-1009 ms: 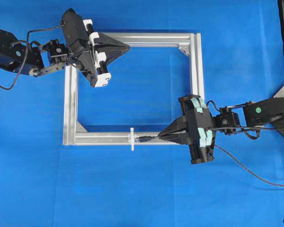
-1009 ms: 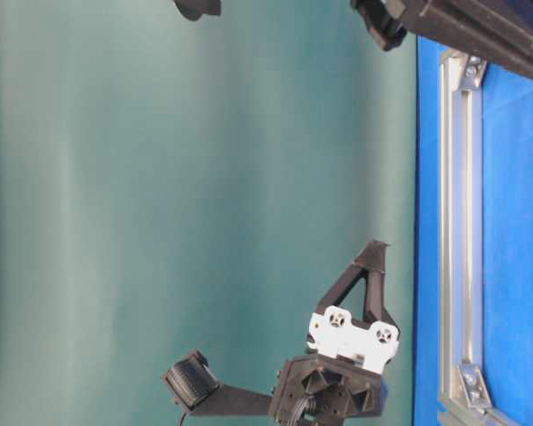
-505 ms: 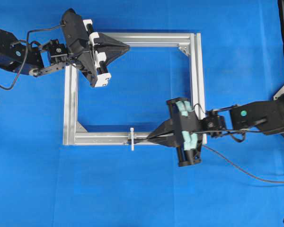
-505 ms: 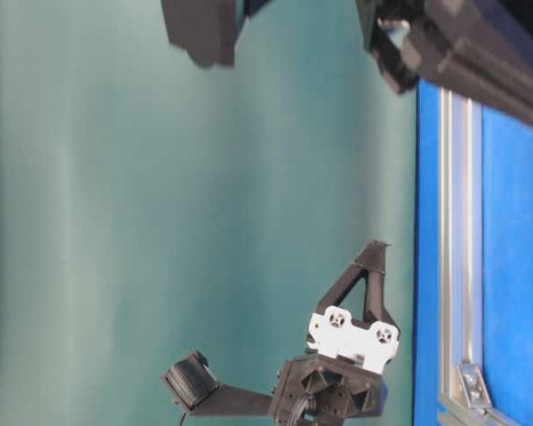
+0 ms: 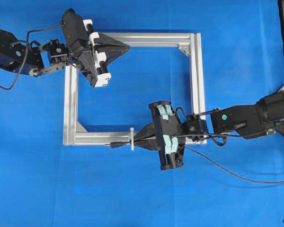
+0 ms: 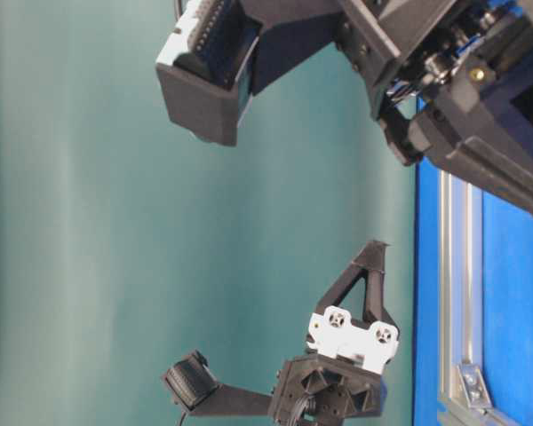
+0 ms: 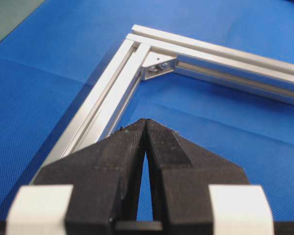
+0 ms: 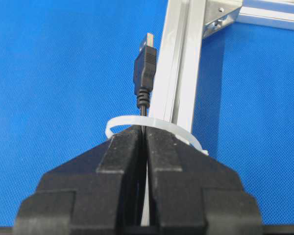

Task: Insert the wire through the string loop located in the center.
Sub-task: 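Move the open left gripper to the plug emerging from the loop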

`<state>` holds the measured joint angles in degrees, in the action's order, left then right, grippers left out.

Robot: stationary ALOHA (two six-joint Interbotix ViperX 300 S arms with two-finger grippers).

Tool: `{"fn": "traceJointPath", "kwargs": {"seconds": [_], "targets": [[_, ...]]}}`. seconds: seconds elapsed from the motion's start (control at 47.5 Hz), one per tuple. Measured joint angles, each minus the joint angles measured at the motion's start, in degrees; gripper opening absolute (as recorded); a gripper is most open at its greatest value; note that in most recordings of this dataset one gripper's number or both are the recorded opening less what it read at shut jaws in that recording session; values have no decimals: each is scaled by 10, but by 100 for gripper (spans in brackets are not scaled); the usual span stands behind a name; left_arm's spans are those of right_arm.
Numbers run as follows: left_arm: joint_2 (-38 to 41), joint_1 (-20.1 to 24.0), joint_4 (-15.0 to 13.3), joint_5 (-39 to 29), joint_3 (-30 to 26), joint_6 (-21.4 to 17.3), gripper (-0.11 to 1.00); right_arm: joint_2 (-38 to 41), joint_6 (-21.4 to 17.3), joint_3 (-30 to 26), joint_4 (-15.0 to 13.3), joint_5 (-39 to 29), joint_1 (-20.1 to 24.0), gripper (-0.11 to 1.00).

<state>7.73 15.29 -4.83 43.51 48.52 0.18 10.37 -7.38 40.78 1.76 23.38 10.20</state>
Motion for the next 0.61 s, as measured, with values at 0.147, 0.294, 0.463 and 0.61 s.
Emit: {"fn": "traceJointPath", "kwargs": {"seconds": [0.147, 0.294, 0.463, 0.61], "targets": [[0, -1, 0, -1, -1, 1, 0, 0, 0, 0, 0, 0, 0, -3], [-1, -10, 0, 0, 0, 7, 0, 0, 0, 0, 0, 0, 0, -3], [-1, -40, 0, -1, 8, 9, 0, 0, 0, 0, 0, 0, -1, -3], [-10, -88, 1, -1, 28, 22, 0, 0, 0, 0, 0, -1, 0, -3]]}}
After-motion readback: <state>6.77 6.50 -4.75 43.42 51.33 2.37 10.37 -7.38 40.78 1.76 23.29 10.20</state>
